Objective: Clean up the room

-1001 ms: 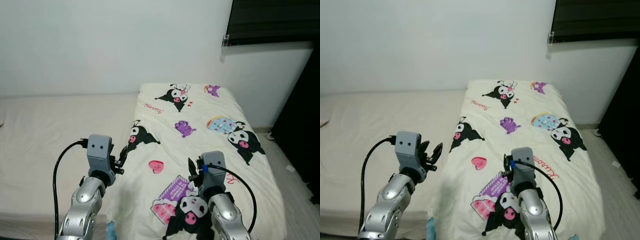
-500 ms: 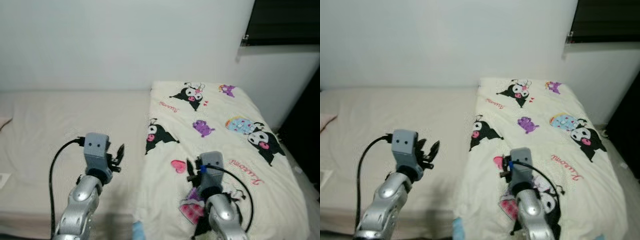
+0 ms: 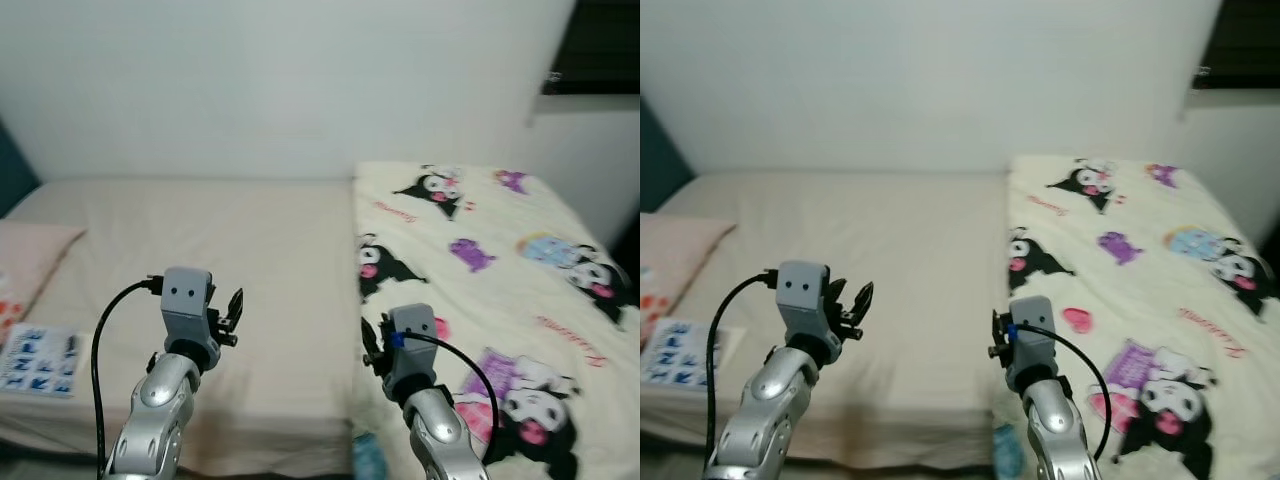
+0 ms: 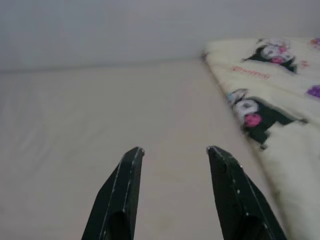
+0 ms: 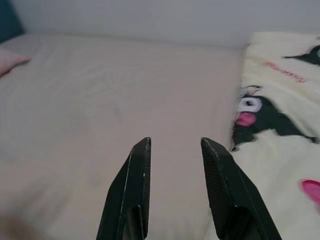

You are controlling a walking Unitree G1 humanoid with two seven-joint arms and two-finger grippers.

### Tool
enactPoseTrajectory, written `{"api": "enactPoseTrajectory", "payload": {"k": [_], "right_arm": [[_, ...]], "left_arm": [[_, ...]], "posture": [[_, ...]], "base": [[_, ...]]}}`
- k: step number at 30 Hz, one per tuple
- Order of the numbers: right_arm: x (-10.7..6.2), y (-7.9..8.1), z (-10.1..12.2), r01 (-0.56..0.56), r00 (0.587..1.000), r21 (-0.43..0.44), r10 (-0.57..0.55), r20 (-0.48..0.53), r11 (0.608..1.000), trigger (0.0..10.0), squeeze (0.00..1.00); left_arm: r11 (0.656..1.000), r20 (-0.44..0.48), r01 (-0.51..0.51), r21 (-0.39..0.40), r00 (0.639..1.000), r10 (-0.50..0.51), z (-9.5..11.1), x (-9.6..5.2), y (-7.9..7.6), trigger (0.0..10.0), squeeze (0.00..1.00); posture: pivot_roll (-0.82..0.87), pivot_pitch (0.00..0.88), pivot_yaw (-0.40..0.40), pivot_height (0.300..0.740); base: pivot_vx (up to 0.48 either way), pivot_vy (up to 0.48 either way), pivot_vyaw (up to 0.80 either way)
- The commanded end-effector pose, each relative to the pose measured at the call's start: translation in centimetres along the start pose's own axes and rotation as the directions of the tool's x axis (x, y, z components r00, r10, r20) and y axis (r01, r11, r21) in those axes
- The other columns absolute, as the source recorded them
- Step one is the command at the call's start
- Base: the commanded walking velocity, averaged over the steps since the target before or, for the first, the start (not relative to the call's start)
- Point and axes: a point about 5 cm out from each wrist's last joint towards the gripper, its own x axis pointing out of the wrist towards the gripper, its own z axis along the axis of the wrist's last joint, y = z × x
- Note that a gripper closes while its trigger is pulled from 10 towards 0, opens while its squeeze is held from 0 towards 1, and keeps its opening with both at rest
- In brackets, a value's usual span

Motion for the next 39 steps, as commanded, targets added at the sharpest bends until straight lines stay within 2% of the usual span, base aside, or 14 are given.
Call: {"api": "enactPoseTrajectory", "payload": {"k": [1, 5, 8, 16, 19, 27, 31, 32, 34, 35, 39], "right_arm": [[0.0, 0.0, 0.0, 0.003, 1.0, 0.016, -0.003, 0.003, 1.0, 10.0, 0.0], [0.1, 0.1, -0.1, 0.004, 1.0, 0.018, -0.004, 0.004, 1.0, 10.0, 0.0], [0.2, 0.1, -0.1, 0.006, 1.0, 0.022, -0.006, 0.005, 1.0, 10.0, 0.0], [0.1, 0.2, -0.1, 0.011, 1.0, 0.028, -0.011, 0.008, 1.0, 10.0, 0.0], [0.0, 0.2, -0.2, 0.013, 1.0, 0.03, -0.013, 0.008, 0.999, 10.0, 0.0], [0.0, -0.1, -0.2, 0.022, 1.0, 0.032, -0.022, 0.004, 0.999, 10.0, 0.0], [0.1, -0.3, -0.5, 0.047, 0.999, 0.044, -0.047, -0.008, 0.998, 10.0, 0.0], [0.1, -0.6, -0.9, 0.071, 0.997, 0.059, -0.069, -0.027, 0.996, 10.0, 0.0], [0.1, -0.6, -0.9, 0.071, 0.997, 0.059, -0.069, -0.027, 0.996, 10.0, 0.0], [-0.2, -1.5, -2.5, 0.149, 0.985, 0.065, -0.142, -0.102, 0.987, 10.0, 0.0], [-0.5, -2.1, -3.4, 0.188, 0.974, 0.071, -0.177, -0.14, 0.98, 10.0, 0.0]], "left_arm": [[1.0, -0.004, -0.005, 0.004, 1.0, 0.005, 0.0, 0.0, 0.3, 10.0, 0.0], [1.0, 0.008, 0.01, 0.018, 1.0, -0.01, 0.4, 0.1, 0.2, 10.0, 0.0], [0.999, 0.044, 0.038, 0.016, 0.998, -0.039, 1.1, 0.2, -0.2, 10.0, 0.0], [0.999, 0.049, 0.048, 0.021, 0.998, -0.049, 1.1, 0.1, -0.4, 10.0, 0.0], [0.999, 0.047, 0.049, -0.018, 0.998, -0.048, 1.0, 0.0, -0.5, 10.0, 0.0], [0.999, -0.002, 0.048, 0.023, 0.999, -0.048, 0.2, 0.1, -0.5, 10.0, 0.0], [0.997, -0.066, 0.054, 0.061, 0.997, -0.05, -1.1, 0.2, -0.6, 10.0, 0.0], [0.994, -0.092, 0.057, 0.092, 0.995, -0.048, -1.8, 0.2, -0.6, 10.0, 0.0], [0.994, -0.092, 0.057, 0.092, 0.995, -0.048, -1.8, 0.2, -0.6, 10.0, 0.0], [0.989, -0.122, 0.073, 0.127, 0.991, -0.057, -2.8, 0.4, -0.7, 10.0, 0.0], [0.989, -0.133, 0.076, 0.127, 0.989, -0.059, -3.0, 0.7, -0.7, 10.0, 0.0]], "posture": [[0.07, 0.025, 0.028, 0.74], [0.07, 0.022, 0.029, 0.74], [0.07, 0.017, 0.033, 0.74], [0.07, 0.021, 0.039, 0.74], [0.07, 0.023, 0.039, 0.74], [0.07, 0.024, 0.038, 0.74], [0.07, 0.017, 0.038, 0.74], [0.06, 0.009, 0.037, 0.74], [0.06, 0.009, 0.037, 0.74], [0.06, 0.0, 0.037, 0.74], [0.05, 0.0, 0.038, 0.74]], "base": [[0.0, 0.364, 0.0], [0.0, 0.009, 0.0], [0.0, -0.48, 0.0], [0.0, -0.48, 0.0], [0.0, 0.0, 0.0], [0.0, 0.0, 0.0], [0.0, 0.0, 0.0], [0.0, 0.0, 0.0], [0.0, 0.0, 0.0], [0.0, 0.0, 0.0], [0.0, 0.0, 0.0]]}}
